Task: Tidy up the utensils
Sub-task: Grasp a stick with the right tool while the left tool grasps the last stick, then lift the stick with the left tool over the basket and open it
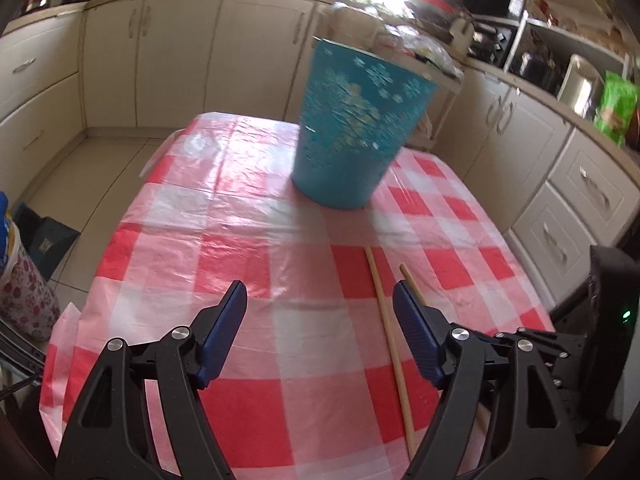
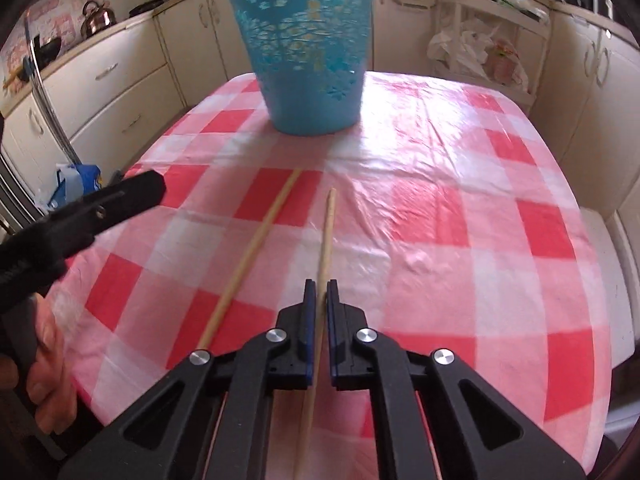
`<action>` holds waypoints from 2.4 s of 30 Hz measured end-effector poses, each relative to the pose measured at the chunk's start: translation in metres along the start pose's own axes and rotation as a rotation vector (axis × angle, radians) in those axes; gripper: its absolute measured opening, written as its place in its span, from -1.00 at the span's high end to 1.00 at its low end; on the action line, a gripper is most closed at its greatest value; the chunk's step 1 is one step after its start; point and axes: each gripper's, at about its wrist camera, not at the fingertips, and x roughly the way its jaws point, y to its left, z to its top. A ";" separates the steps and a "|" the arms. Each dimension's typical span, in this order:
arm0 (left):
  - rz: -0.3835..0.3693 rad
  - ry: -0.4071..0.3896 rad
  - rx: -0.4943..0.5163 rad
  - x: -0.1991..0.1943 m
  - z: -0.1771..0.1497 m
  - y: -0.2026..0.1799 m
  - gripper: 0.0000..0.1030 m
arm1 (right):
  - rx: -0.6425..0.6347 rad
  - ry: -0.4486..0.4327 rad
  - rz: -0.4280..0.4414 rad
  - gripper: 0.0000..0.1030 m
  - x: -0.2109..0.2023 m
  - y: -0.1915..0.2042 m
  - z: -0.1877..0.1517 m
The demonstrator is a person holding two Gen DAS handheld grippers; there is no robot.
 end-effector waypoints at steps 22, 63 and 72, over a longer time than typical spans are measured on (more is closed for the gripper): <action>0.126 0.173 0.187 0.064 0.001 -0.063 -0.16 | -0.046 -0.037 -0.020 0.66 -0.008 -0.013 -0.011; 0.066 0.201 0.242 0.057 0.022 -0.027 0.80 | -0.109 0.052 0.044 0.88 0.007 -0.004 0.012; 0.053 0.235 0.340 0.058 0.020 -0.036 0.91 | -0.035 0.032 0.134 0.89 0.010 -0.014 0.013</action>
